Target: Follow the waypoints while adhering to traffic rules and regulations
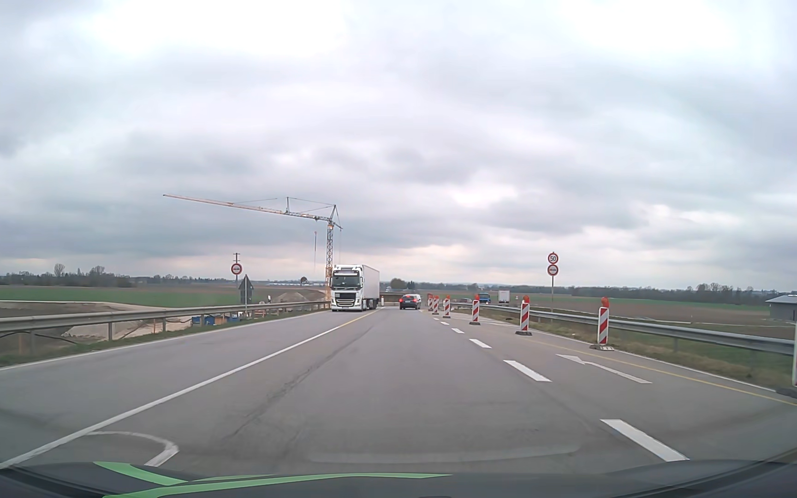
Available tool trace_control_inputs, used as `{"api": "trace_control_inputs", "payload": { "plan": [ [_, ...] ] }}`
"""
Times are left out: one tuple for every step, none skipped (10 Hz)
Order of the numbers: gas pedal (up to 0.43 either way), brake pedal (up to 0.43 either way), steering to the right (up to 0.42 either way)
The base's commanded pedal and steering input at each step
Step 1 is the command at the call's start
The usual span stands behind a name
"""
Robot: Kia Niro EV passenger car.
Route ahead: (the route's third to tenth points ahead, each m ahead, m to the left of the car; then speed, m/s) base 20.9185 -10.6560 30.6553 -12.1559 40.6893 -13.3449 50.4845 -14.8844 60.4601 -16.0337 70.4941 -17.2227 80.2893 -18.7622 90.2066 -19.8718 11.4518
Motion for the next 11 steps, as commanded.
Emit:
{"api": "trace_control_inputs", "payload": {
  "plan": [
    [0.047,0.000,0.001],
    [0.047,0.000,0.002],
    [0.039,0.000,0.004],
    [0.039,0.000,0.004],
    [0.039,0.000,0.005],
    [0.028,0.000,0.005],
    [0.028,0.000,0.005],
    [0.028,0.000,0.005],
    [0.028,0.000,0.005],
    [0.028,0.000,0.005],
    [0.028,0.000,0.005]
  ]
}}
